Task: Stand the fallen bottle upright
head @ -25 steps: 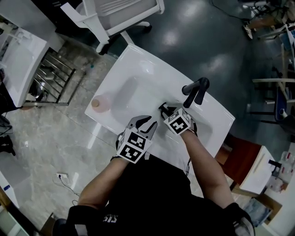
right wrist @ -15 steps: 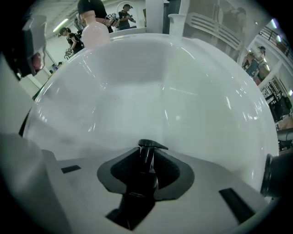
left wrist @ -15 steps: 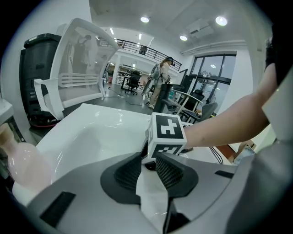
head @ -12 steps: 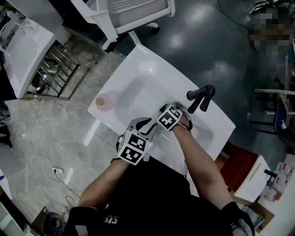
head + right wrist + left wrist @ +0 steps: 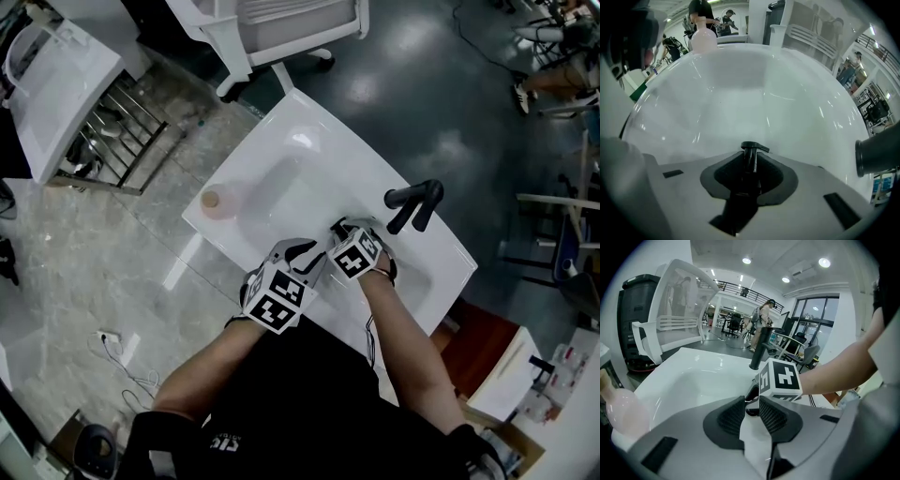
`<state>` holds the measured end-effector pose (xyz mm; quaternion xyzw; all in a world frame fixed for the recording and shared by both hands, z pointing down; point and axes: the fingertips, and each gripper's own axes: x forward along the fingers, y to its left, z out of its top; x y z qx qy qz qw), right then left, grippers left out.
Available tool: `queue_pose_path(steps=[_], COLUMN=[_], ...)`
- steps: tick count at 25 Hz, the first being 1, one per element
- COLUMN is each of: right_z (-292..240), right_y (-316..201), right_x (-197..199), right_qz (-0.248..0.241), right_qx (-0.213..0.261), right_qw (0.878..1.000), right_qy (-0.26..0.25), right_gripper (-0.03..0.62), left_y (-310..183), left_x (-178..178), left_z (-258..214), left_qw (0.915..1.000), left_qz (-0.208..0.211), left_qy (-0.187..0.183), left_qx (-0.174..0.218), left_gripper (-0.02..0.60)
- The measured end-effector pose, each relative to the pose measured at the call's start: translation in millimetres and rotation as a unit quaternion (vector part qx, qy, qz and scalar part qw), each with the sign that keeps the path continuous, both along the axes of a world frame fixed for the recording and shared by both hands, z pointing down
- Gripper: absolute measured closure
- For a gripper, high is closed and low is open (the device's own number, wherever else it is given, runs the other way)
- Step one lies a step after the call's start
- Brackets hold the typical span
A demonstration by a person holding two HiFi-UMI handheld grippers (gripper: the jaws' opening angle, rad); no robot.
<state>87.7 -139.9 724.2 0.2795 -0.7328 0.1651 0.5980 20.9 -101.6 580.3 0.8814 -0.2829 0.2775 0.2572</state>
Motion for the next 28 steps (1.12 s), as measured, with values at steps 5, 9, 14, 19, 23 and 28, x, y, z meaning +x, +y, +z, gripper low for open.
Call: queue_pose_path(steps=[5, 9, 14, 19, 23, 28], right_z=[7.7, 7.8, -5.5, -11.2, -5.8, 12.1], right_y=[3.6, 4.6, 6.3, 15.5, 15.8, 16.6], right_x=[-7.0, -10.8, -3.2, 3.0, 3.6, -3.6], right_qz=[-0.013, -0.037, -0.011, 0.011, -0.003, -0.046], right_qx=[-0.030, -0.024, 0.012, 0.017, 0.004, -0.032], right_qw=[0.999, 0.999, 1.000, 0.999, 1.000, 0.998], right_qy=[0.013, 0.015, -0.021, -0.038, -0.009, 0.042], right_gripper=[0.502, 0.502, 0.583, 0.582, 0.508, 0.436], left_y=[-3.6, -3.7, -4.6, -8.2, -7.5, -6.8], left_x=[-7.2, -15.9, -22.9, -19.3, -11.2, -14.9], left_z=[-0.8, -0.5, 0.7, 2.4, 3.3, 8.8], left_qw=[1.0000, 0.9999, 0.9999, 1.0000, 1.0000, 1.0000], left_qz=[-0.004, -0.012, -0.015, -0.006, 0.005, 0.002], left_qy=[0.000, -0.002, -0.003, -0.002, 0.000, 0.000], left_qx=[0.005, 0.005, 0.003, 0.002, 0.001, -0.004], left_gripper=[0.482, 0.482, 0.482, 0.482, 0.482, 0.482])
